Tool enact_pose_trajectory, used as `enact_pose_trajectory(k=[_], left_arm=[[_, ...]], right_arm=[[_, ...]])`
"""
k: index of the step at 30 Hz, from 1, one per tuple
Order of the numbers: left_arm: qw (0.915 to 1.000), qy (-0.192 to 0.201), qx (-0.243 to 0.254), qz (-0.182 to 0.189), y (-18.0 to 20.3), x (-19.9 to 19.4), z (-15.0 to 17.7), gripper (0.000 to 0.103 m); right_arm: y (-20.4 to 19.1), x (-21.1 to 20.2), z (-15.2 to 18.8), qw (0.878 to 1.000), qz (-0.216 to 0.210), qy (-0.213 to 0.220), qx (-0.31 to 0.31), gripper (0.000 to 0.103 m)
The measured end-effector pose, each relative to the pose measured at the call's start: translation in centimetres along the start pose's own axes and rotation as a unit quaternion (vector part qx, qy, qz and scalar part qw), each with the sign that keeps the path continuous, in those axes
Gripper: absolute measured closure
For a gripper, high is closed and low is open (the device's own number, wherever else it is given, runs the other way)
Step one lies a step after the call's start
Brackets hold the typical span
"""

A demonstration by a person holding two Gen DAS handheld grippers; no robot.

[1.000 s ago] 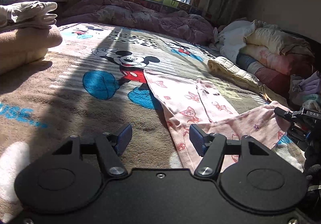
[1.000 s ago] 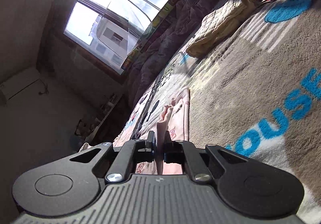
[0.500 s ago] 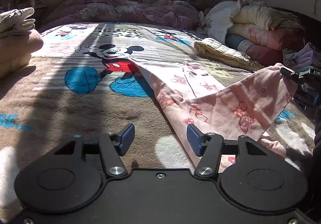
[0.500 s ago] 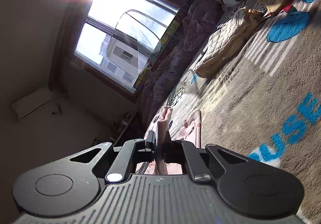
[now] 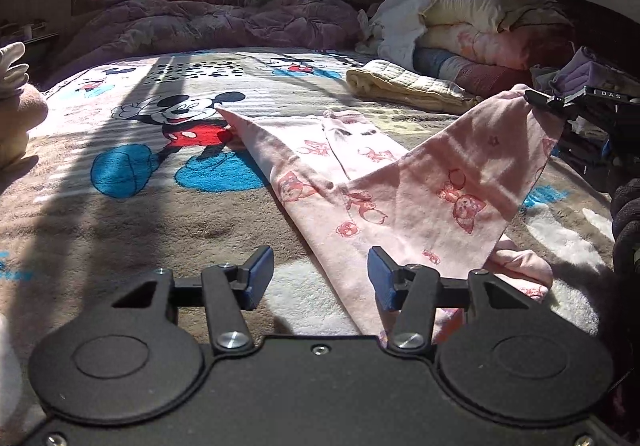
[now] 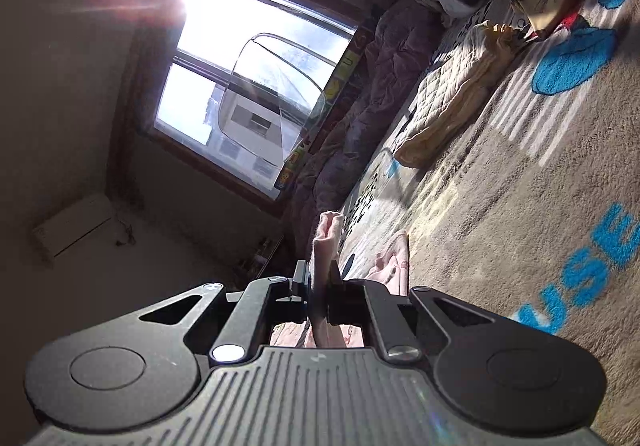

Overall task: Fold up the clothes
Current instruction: 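Carry the held garment end over the garment body with the right gripper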

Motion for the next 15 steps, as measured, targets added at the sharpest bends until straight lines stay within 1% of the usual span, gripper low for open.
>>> enact_pose_trajectory(k=[2, 6, 10, 13, 15], left_arm=[[0.9999, 0.005, 0.005, -0.008, -0.1, 0.1, 0.0, 0.056], [0.9997, 0.013, -0.001, -0.019, -0.6, 0.1, -0.4, 0.062], [0.9996, 0.017, -0.003, -0.023, -0.8, 0.1, -0.7, 0.062], [0.9995, 0.015, 0.006, -0.026, -0.6, 0.2, -0.6, 0.062], [0.9995, 0.015, 0.008, -0.027, -0.5, 0.2, -0.6, 0.063]], right_arm=[[0.1, -0.1, -0.3, 1.0, 0.0, 0.005, 0.002, 0.093], [0.9, -0.5, -0.6, 1.0, 0.008, 0.009, 0.015, 0.094], [1.5, -0.7, -0.4, 0.999, 0.02, 0.006, 0.025, 0.093], [1.8, -0.6, 0.0, 0.999, 0.031, -0.002, 0.024, 0.093], [1.8, -0.7, -0.1, 0.999, 0.032, 0.0, 0.025, 0.093]])
Point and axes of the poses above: each gripper's, at about its wrist camera, not at the fingertips, and x roughly the way its jaws point, y to its right, z to its underside, the point moved 7 cm from there along x, roughly the way its jaws point, and after that the axes turned 12 degrees about -x, right-handed, at the moved point
